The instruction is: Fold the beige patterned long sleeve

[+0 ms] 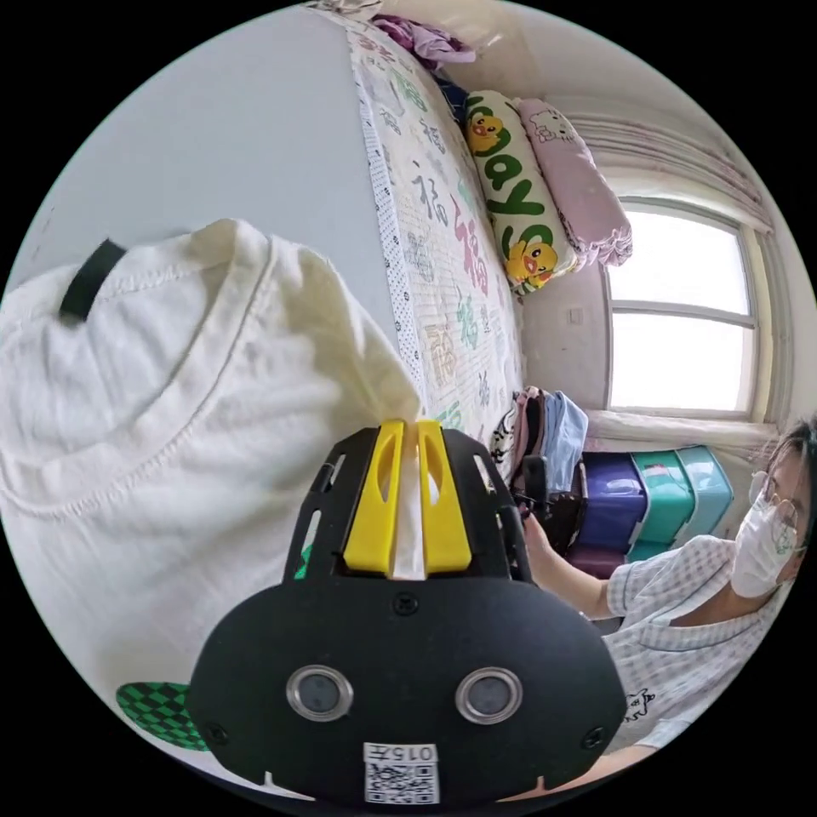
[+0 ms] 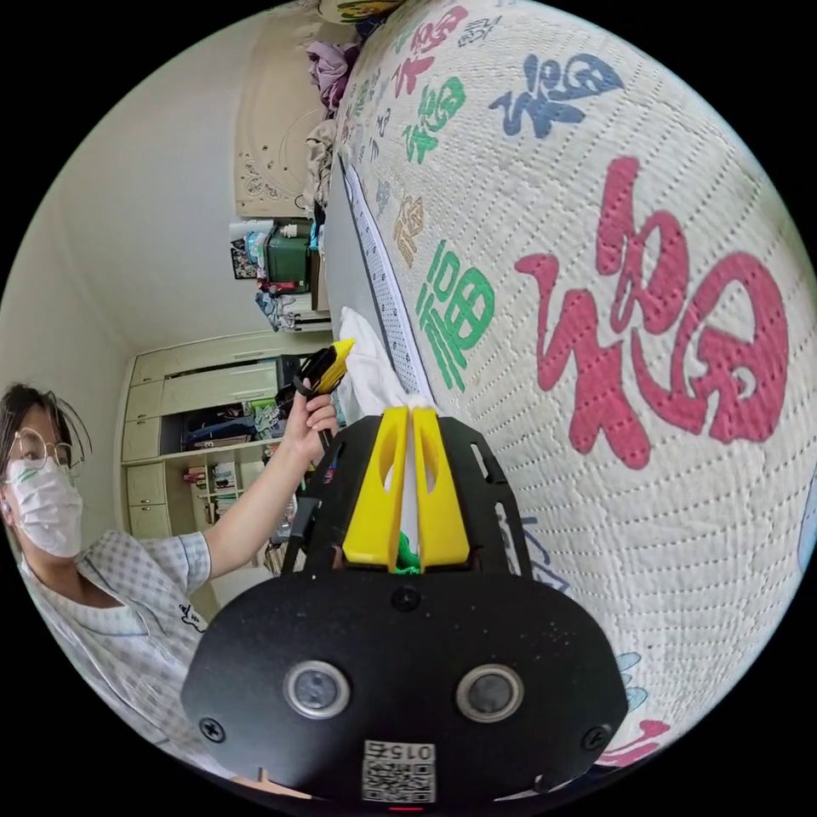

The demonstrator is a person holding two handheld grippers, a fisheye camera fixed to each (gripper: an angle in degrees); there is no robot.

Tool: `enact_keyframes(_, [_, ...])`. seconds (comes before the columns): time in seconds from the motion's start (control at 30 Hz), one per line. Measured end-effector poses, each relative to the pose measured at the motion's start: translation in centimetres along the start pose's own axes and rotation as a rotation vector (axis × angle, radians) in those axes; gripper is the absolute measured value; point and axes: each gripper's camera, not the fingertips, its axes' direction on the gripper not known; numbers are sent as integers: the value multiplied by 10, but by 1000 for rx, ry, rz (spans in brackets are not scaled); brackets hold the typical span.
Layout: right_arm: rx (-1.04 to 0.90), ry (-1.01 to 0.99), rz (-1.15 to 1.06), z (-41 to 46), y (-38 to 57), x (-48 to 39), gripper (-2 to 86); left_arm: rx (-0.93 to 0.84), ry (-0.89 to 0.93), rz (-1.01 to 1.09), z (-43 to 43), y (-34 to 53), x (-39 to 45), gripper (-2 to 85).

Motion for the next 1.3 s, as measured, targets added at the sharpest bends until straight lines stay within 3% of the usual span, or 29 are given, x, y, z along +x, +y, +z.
enact_keyframes(0.23, [27,103,-27,-1,-11,-25,2,59,-209,46,2,-35,27,27])
enact_keyframes(0.4, [56,194,-42,-12,1,-56,40,122,-161,-11,-13,-10,28,64])
enact_keyframes(0.53, [-53,270,-155,-14,35,-97,81,93,-273,-27,-43,68,47,76])
enact_keyframes(0.73, [-421,290,-310,67,80,-156,89,56,-171,-55,-29,221,72,85])
enact_keyframes(0.97, [-415,243,-441,68,91,-246,16,281,-9,-256,-45,358,60,84])
enact_keyframes(1.13, [-649,240,-741,130,176,-352,13,496,58,-341,-92,454,46,90])
enact_keyframes(1.23, [-813,187,-757,176,222,-379,33,538,46,-458,-112,513,22,99])
enact_keyframes(1.3, [-789,90,-748,172,237,-397,38,533,31,-482,-119,540,15,101])
